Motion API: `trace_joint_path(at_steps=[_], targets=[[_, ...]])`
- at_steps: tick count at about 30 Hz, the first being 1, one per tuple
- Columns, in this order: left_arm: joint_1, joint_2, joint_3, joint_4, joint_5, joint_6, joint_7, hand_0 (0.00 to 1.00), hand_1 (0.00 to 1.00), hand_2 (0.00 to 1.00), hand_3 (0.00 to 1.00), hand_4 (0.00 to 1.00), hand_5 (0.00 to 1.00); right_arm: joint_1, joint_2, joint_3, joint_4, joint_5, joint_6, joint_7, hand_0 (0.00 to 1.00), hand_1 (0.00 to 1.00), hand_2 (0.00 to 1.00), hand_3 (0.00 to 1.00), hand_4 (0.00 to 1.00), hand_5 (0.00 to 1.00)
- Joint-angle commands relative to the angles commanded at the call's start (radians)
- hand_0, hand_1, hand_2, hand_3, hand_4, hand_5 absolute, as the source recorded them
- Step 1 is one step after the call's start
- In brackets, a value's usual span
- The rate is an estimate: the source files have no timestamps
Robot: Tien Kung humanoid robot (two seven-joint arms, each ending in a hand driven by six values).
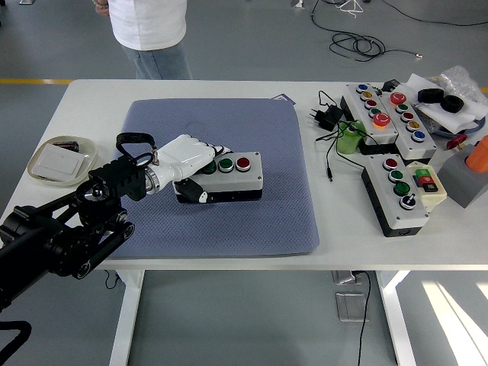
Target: Pick up the button,place it on the desk,press the button,press the button
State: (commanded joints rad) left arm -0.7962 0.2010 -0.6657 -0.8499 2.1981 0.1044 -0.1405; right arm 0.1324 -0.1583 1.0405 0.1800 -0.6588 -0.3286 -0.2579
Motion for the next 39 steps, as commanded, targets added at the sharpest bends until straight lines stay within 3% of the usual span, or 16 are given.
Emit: trace_joint_path(at_steps=[2, 3, 8, 9, 14, 15, 20, 21, 32, 33, 39], targets=[[0.001, 0.000, 0.000, 0.000, -0.001, -0.002, 0.000, 0.478, 0.585, 0.634, 0.669, 0.801, 0.064, 0.000, 0.000, 0.000, 0.000, 0.000, 0.000, 0.000, 0.787, 0.797, 0.817, 0.751, 0.412, 0.479], [0.001, 0.000, 0.000, 0.001, -0.003, -0.003, -0.001, 0.475, 0.607, 0.683, 0.712, 0.814, 0.085, 0.000, 0.000, 0.000, 0.000, 0.000, 0.000, 0.000, 0.787, 0.797, 0.817, 0.751, 0.412, 0.479], [0.003, 0.000, -0.001, 0.002, -0.006, -0.010, -0.001, 0.475, 0.607, 0.683, 0.712, 0.814, 0.085, 0.000, 0.000, -0.001, 0.000, 0.000, 0.000, 0.000, 0.787, 0.797, 0.817, 0.751, 0.412, 0.479], [0.004, 0.001, -0.002, 0.002, -0.007, -0.015, 0.000, 0.498, 0.636, 0.727, 0.765, 0.835, 0.122, 0.000, 0.000, -0.001, 0.000, 0.000, 0.000, 0.000, 0.787, 0.797, 0.817, 0.751, 0.412, 0.479], [0.005, 0.001, -0.006, 0.001, -0.011, -0.035, 0.007, 0.498, 0.636, 0.727, 0.765, 0.835, 0.122, 0.001, 0.000, -0.001, 0.000, 0.000, 0.000, -0.001, 0.787, 0.797, 0.817, 0.751, 0.412, 0.479], [0.006, 0.002, -0.008, 0.000, -0.011, -0.044, 0.011, 0.522, 0.660, 0.777, 0.792, 0.897, 0.224, 0.001, 0.000, -0.001, 0.000, 0.001, 0.000, -0.001, 0.787, 0.797, 0.817, 0.751, 0.412, 0.479], [0.007, 0.003, -0.013, 0.000, -0.019, -0.080, 0.026, 0.522, 0.660, 0.777, 0.792, 0.897, 0.224, 0.002, 0.000, -0.002, 0.000, 0.000, 0.001, 0.000, 0.787, 0.797, 0.817, 0.751, 0.412, 0.479], [0.008, 0.003, -0.014, 0.000, -0.021, -0.084, 0.028, 0.546, 0.686, 0.800, 0.817, 0.971, 0.363, 0.002, 0.000, -0.002, 0.000, 0.000, 0.001, 0.000, 0.787, 0.797, 0.817, 0.751, 0.412, 0.479], [0.013, 0.006, -0.028, -0.007, -0.031, -0.100, 0.036, 0.573, 0.698, 0.811, 0.823, 0.976, 0.363, 0.001, 0.000, -0.004, 0.000, 0.003, 0.000, 0.000, 0.787, 0.797, 0.817, 0.751, 0.412, 0.479], [0.013, 0.006, -0.031, -0.009, -0.032, -0.103, 0.038, 0.626, 0.738, 0.824, 0.844, 0.980, 0.372, 0.001, 0.000, -0.004, 0.000, 0.003, 0.000, 0.000, 0.787, 0.797, 0.817, 0.751, 0.412, 0.479], [0.014, 0.007, -0.043, -0.019, -0.037, -0.110, 0.045, 0.651, 0.759, 0.839, 0.869, 0.990, 0.393, 0.001, 0.000, -0.006, 0.000, 0.006, 0.000, 0.001, 0.787, 0.797, 0.817, 0.751, 0.412, 0.479]])
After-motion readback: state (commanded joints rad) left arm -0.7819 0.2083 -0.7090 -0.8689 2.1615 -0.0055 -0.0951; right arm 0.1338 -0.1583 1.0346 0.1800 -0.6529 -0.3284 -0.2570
